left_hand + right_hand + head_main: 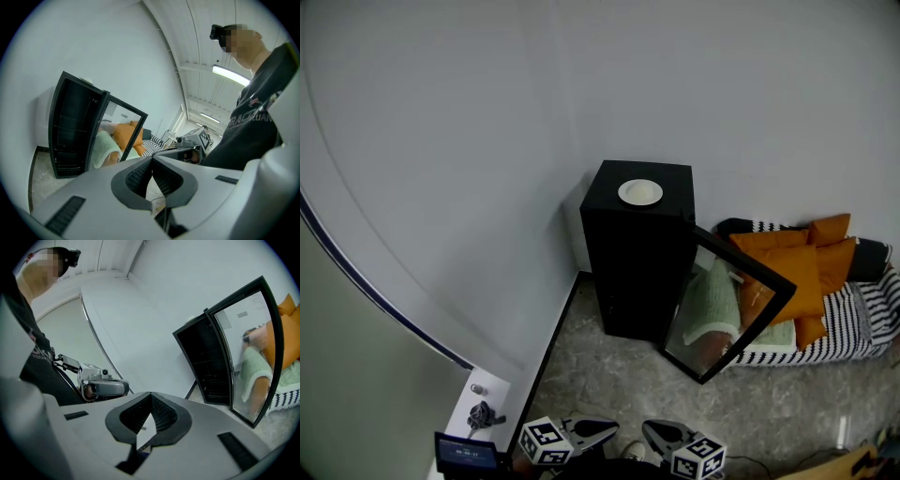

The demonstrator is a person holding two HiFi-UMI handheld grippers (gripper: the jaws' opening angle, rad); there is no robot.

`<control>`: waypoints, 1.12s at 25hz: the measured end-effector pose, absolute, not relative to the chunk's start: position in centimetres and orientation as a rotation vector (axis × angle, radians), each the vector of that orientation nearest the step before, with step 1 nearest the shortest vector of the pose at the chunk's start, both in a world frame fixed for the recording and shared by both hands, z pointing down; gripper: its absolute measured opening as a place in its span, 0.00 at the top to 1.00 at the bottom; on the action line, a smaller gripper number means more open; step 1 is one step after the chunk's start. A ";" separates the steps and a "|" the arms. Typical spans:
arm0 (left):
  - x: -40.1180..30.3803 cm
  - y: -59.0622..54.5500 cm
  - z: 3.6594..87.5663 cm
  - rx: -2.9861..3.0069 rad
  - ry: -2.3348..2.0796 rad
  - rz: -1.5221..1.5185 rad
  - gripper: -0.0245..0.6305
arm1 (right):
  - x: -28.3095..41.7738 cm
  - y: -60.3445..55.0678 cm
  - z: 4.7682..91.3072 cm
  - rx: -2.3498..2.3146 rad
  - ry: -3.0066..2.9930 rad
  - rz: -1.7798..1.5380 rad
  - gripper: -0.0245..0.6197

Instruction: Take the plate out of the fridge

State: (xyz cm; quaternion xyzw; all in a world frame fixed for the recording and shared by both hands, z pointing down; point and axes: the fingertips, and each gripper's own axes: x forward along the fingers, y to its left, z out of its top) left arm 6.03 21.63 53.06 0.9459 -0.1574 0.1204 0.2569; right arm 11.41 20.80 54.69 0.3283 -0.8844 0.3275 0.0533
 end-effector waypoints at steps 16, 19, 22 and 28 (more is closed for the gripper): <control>5.2 21.2 53.5 2.568 -0.426 0.323 0.96 | 10.6 20.4 54.6 0.990 -2.679 0.971 0.95; 5.9 21.8 53.0 2.567 -0.427 0.324 0.96 | 11.2 21.0 54.4 0.986 -2.690 0.969 0.95; 5.8 21.6 53.1 2.569 -0.431 0.323 0.96 | 11.0 20.9 54.6 0.984 -2.694 0.965 0.95; 5.3 21.3 53.2 2.566 -0.433 0.323 0.96 | 10.6 20.5 54.9 0.991 -2.687 0.971 0.95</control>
